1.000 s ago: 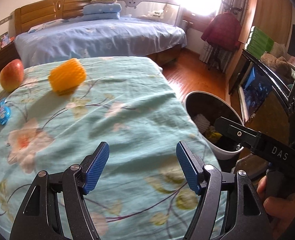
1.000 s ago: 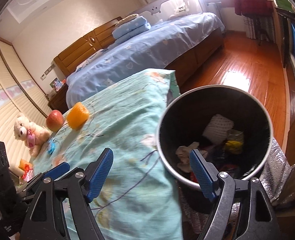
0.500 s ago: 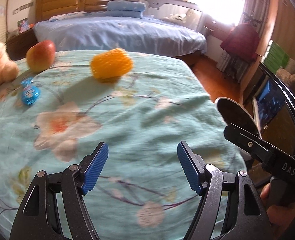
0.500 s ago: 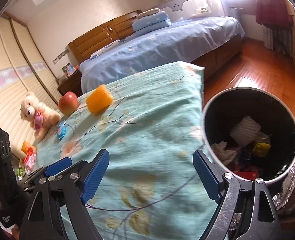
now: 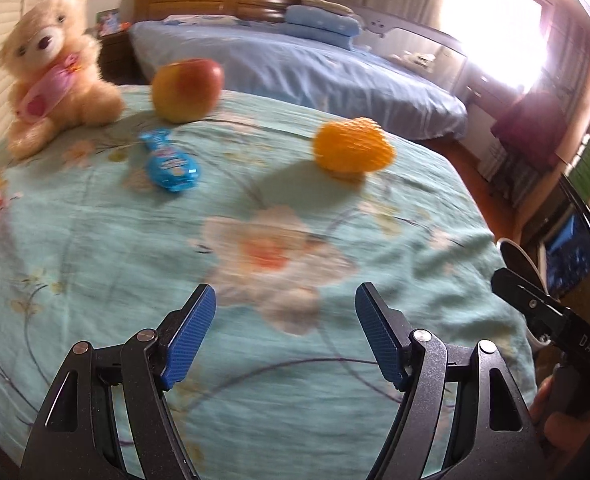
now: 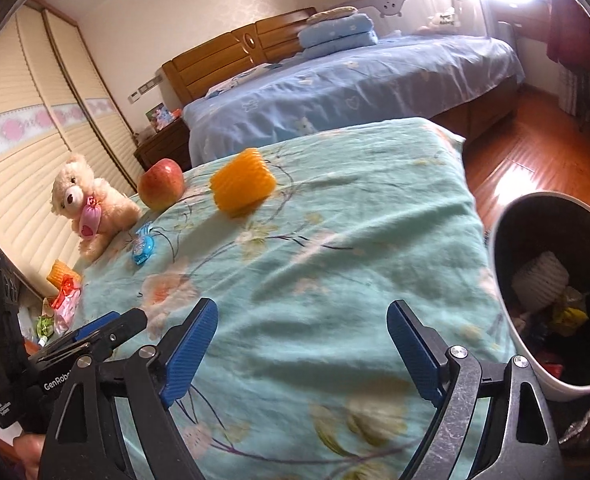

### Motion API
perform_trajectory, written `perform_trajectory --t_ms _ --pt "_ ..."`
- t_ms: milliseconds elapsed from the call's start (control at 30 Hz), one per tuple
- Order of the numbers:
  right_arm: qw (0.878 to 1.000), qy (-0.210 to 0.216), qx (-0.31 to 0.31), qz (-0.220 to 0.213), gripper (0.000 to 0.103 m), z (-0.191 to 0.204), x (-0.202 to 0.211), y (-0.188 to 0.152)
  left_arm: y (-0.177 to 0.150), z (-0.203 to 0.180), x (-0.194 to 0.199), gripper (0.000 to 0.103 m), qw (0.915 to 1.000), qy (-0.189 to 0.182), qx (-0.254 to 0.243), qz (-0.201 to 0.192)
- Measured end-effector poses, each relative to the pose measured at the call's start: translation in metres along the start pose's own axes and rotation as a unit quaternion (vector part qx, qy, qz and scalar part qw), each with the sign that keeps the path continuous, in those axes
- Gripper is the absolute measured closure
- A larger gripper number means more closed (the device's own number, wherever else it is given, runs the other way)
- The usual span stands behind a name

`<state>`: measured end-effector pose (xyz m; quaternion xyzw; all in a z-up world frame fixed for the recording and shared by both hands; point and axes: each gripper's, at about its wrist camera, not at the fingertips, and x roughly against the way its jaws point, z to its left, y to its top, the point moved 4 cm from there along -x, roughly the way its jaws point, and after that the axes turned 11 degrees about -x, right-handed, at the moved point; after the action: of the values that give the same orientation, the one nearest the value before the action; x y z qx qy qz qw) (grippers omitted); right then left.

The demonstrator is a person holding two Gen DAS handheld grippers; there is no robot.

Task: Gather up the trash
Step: 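Move both tools back over the bed toward the orange mesh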

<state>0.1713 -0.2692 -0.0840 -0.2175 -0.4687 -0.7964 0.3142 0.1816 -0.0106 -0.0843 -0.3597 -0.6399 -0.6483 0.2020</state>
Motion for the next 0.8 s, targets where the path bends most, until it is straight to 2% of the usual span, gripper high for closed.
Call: perform_trajectory --t_ms 467,800 --pt "0.999 0.012 0.031 0.023 0.015 0.036 -0.042 0.009 0.006 0.050 -0.012 0.029 0.9989 0.031 0.036 0.008" --pt "0.998 0.015 0.038 0.041 0.015 0.048 -0.067 0.017 0.014 0.066 -0.027 0.029 0.9980 0.038 0.047 0.021"
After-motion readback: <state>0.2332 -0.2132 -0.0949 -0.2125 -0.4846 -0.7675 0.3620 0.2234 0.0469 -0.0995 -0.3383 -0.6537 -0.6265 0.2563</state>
